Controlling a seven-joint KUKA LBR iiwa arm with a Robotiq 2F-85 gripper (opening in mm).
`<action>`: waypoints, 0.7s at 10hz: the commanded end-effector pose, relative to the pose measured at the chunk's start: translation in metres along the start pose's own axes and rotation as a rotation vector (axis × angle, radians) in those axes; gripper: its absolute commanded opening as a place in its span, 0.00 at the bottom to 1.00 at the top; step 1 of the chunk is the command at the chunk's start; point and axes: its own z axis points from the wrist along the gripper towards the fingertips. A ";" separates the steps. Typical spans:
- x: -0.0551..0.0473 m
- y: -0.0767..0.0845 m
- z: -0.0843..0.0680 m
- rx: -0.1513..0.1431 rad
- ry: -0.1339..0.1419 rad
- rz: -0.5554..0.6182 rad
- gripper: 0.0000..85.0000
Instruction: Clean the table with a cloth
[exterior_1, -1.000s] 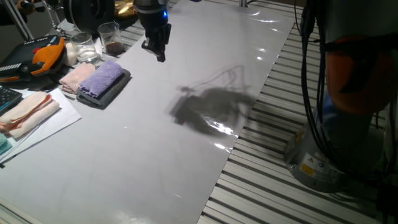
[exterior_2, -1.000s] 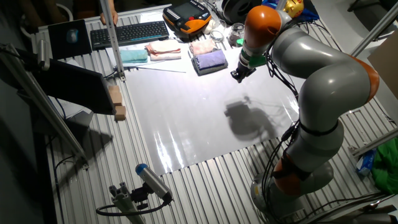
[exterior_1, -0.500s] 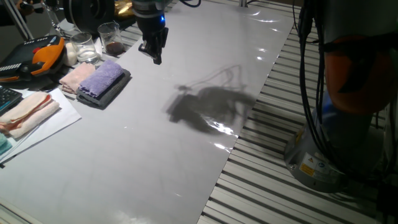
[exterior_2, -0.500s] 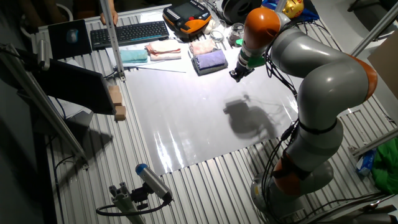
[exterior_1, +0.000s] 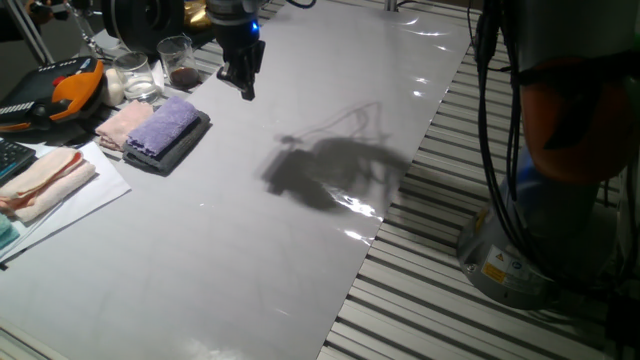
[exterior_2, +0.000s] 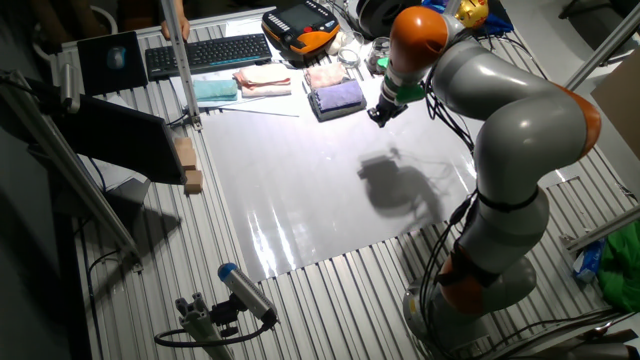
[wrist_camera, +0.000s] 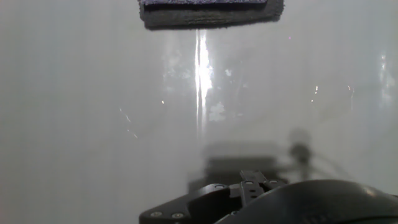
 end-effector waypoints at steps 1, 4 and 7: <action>-0.002 0.001 0.001 0.000 0.000 0.000 0.00; -0.007 0.004 -0.005 -0.003 0.009 0.020 0.00; -0.017 -0.003 -0.007 0.006 0.023 0.024 0.00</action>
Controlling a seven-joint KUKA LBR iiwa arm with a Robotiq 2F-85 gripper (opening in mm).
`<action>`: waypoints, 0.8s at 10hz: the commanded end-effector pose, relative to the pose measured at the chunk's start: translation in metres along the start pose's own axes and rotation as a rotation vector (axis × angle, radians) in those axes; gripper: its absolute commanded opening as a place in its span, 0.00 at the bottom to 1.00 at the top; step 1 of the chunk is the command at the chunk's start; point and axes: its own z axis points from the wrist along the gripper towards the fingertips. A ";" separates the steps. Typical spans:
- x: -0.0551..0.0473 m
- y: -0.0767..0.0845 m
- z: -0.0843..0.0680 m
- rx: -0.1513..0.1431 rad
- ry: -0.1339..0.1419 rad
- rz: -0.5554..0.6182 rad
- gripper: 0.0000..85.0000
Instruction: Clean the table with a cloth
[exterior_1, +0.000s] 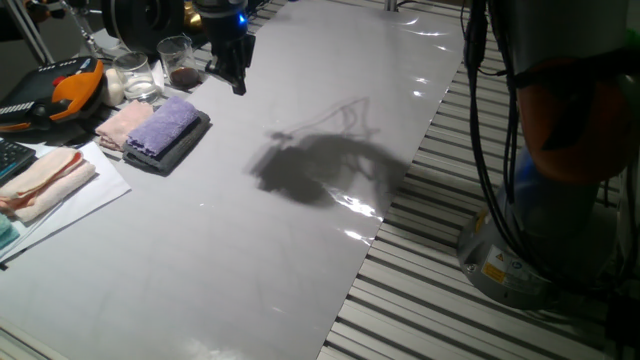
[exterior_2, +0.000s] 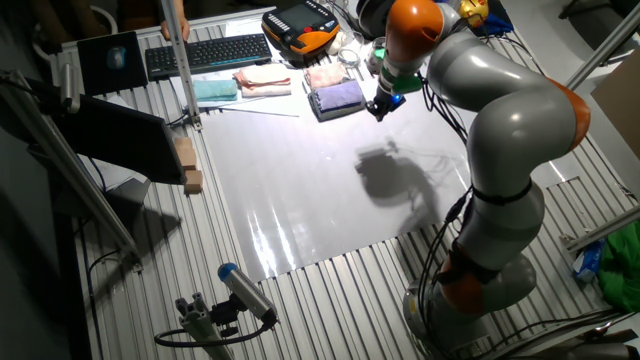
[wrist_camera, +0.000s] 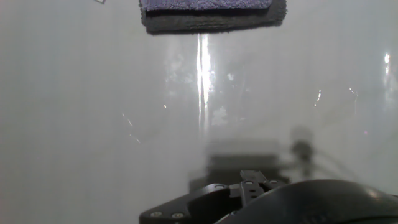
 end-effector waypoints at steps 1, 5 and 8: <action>-0.002 -0.002 -0.003 -0.003 0.003 -0.003 0.00; -0.002 -0.002 -0.003 0.013 -0.002 -0.006 0.00; -0.002 -0.002 -0.003 0.019 -0.009 0.005 0.00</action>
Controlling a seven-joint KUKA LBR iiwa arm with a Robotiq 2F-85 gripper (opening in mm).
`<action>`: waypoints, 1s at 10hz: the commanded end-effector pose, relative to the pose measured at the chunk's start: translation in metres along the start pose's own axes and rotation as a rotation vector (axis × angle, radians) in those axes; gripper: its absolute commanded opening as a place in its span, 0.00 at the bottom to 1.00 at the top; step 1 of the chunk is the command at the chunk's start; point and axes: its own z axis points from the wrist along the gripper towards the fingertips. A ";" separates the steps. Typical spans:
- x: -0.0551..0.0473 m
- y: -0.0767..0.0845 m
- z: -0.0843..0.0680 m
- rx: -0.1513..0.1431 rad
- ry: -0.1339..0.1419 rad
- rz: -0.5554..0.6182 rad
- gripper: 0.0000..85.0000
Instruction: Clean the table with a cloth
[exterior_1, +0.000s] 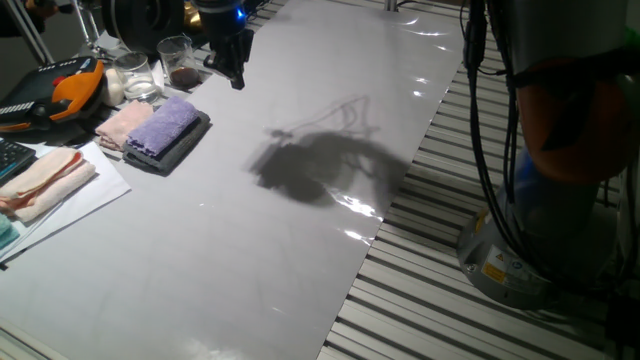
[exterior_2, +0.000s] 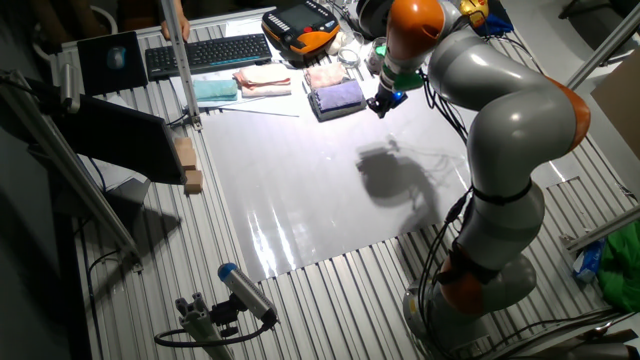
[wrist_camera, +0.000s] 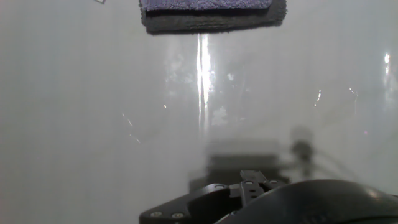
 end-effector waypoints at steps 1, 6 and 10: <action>0.000 0.000 0.000 0.000 -0.002 0.003 0.00; -0.001 0.001 0.002 -0.014 -0.015 0.000 0.00; -0.026 -0.006 0.003 -0.004 -0.023 -0.012 0.00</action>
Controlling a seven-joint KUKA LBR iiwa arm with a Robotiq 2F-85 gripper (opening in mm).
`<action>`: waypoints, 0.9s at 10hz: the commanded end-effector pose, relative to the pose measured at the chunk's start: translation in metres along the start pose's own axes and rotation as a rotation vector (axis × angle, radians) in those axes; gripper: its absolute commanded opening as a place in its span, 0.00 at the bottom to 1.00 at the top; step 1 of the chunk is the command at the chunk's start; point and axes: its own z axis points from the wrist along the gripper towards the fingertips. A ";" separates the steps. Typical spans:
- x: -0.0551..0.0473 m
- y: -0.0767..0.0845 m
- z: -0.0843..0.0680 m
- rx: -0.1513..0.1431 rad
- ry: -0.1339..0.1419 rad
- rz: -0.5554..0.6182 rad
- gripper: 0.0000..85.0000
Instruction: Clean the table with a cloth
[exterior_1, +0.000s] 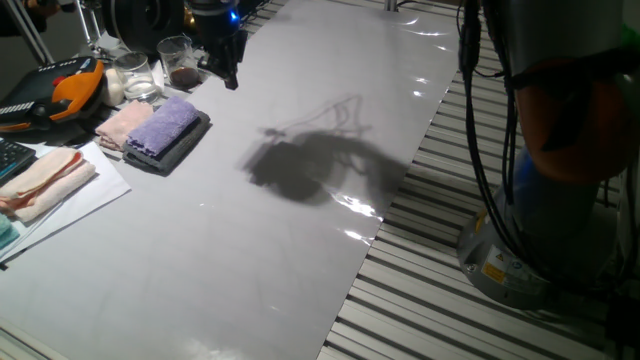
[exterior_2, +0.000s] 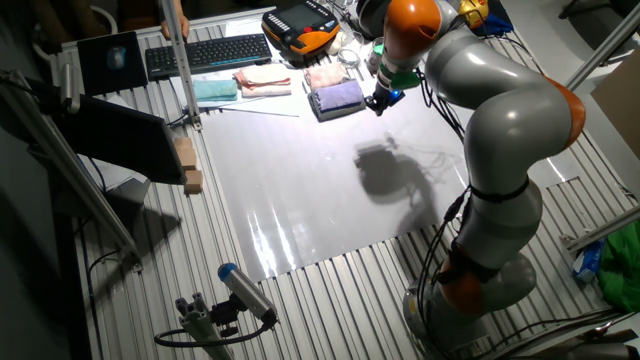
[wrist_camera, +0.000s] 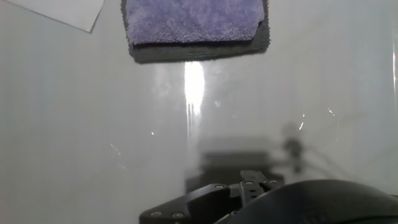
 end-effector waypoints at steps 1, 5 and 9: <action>-0.007 -0.002 0.001 -0.009 0.003 -0.001 0.00; -0.041 0.003 0.010 -0.005 -0.013 0.026 0.00; -0.060 0.017 0.027 -0.014 -0.066 0.027 0.00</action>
